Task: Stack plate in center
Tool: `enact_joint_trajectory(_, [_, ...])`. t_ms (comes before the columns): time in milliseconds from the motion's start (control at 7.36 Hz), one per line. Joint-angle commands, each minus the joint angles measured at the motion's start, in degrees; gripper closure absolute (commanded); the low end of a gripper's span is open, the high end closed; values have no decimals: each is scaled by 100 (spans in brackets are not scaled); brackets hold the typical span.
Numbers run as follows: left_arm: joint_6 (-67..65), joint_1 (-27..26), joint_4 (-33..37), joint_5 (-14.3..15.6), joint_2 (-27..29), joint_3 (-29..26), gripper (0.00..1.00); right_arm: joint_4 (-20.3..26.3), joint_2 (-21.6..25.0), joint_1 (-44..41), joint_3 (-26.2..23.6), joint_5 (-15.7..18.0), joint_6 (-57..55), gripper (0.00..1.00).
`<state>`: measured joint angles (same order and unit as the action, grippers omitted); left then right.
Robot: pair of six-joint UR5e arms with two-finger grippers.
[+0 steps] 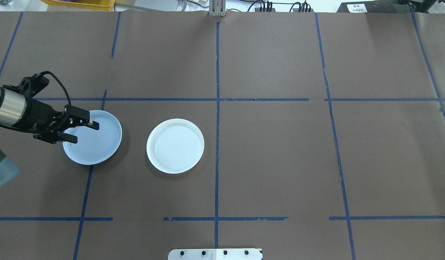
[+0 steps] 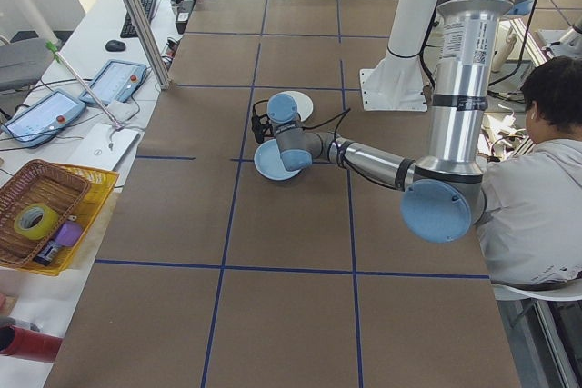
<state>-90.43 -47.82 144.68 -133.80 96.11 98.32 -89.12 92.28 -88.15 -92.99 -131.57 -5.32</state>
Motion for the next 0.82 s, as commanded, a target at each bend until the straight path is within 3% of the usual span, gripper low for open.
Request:
enact_joint_trajectory(0, [-720,929,-9,1333,521,-50,0,0,0,0,0,0,-4,0])
enact_joint_trajectory(272, [-896,1510,-569,2292,889,-137,0,0,0,0,0,0,-4,0])
enact_joint_trajectory(408, [-914,1643,-694,2549,1049,-303,0,0,0,0,0,0,-4,0])
enact_joint_trajectory(680, [-906,1732,-695,2560,1050,-462,0,0,0,0,0,9,-4,0])
